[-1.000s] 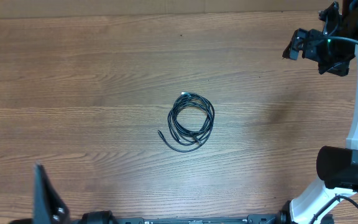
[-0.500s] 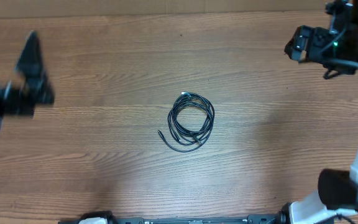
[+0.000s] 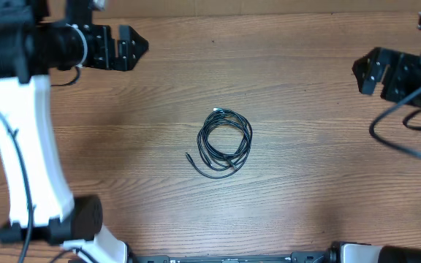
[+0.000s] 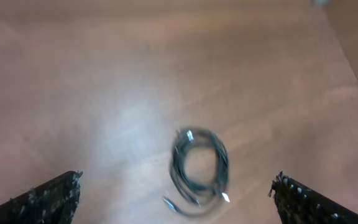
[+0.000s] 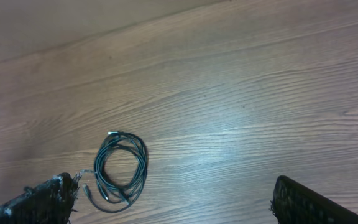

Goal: Untangle cables

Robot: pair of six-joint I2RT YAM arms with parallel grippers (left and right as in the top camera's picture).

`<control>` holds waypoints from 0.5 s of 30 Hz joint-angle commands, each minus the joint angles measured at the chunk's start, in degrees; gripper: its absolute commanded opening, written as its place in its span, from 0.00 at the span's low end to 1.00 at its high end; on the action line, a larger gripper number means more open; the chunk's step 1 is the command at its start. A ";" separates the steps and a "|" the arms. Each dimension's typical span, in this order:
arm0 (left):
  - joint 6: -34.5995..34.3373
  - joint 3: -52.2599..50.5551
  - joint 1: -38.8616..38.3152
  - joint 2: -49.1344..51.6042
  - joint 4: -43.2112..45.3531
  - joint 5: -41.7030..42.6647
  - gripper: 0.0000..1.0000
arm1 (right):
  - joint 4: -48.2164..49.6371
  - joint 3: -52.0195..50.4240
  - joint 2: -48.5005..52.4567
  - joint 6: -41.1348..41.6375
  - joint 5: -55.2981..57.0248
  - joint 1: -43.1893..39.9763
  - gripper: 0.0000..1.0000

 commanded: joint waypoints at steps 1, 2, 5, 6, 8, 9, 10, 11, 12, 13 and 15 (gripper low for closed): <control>5.29 0.55 0.17 5.35 -4.90 6.29 0.99 | -0.52 1.11 -3.26 -0.26 0.31 0.02 1.00; 7.63 0.55 0.09 6.67 -6.36 7.45 1.00 | -0.52 1.11 -3.80 -0.24 0.26 0.02 1.00; 12.44 0.52 0.07 9.73 -8.94 9.70 1.00 | -0.50 1.11 -4.94 -0.24 0.13 0.02 1.00; 12.41 0.52 0.02 10.23 -8.94 9.73 1.00 | -0.52 1.11 -5.07 -0.24 0.11 0.02 1.00; 12.92 0.52 -0.17 10.82 -8.76 10.47 0.99 | -0.52 1.11 -5.14 -0.24 0.11 0.02 1.00; 12.90 0.52 -0.28 10.93 -8.31 10.58 1.00 | -0.52 1.11 -5.11 -0.24 0.11 0.02 1.00; 12.85 0.52 -0.28 10.93 -7.74 10.56 1.00 | -0.52 1.11 -5.05 -0.24 0.11 0.02 1.00; 12.83 0.52 -0.28 10.93 -7.26 10.49 1.00 | -0.52 1.11 -4.94 -0.24 0.11 0.02 1.00; 12.83 0.52 -0.28 10.93 -6.93 10.29 0.99 | -0.52 1.11 -4.81 -0.22 0.09 0.02 1.00; 12.85 0.52 -0.28 10.95 -6.21 9.22 1.00 | -0.52 1.11 -4.68 -0.20 0.07 0.02 1.00; 12.46 0.52 -0.28 10.97 -6.12 8.57 0.99 | -0.52 1.11 -4.63 -0.22 0.09 0.02 1.00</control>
